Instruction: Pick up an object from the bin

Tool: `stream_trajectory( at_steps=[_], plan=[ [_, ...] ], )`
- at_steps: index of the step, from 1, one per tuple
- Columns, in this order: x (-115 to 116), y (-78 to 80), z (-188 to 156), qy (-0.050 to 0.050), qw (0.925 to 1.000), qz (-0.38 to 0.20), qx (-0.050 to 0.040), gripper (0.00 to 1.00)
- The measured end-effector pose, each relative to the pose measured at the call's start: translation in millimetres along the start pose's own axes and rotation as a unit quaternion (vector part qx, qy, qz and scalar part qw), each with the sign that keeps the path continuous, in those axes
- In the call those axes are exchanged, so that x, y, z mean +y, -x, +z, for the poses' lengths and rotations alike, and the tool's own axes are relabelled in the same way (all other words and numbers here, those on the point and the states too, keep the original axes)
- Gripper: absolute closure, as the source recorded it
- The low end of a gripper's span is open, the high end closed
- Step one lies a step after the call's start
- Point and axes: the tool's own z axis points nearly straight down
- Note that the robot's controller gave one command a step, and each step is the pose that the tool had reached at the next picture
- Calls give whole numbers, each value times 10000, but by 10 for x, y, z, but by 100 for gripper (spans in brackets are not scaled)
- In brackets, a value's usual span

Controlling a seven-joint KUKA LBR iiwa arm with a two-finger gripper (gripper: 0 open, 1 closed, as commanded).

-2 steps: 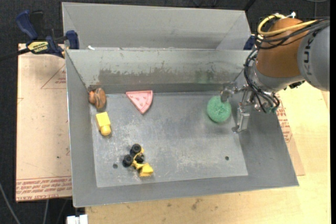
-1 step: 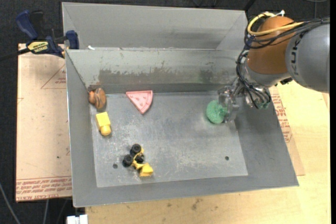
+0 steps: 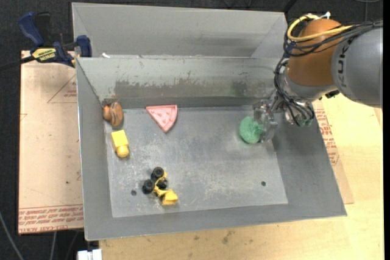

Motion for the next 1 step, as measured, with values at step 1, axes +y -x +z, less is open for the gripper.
stream_trajectory(
  at_steps=[1],
  plan=[
    [0, 2, -7, 1, 10000, -1, 5, 100]
  ],
)
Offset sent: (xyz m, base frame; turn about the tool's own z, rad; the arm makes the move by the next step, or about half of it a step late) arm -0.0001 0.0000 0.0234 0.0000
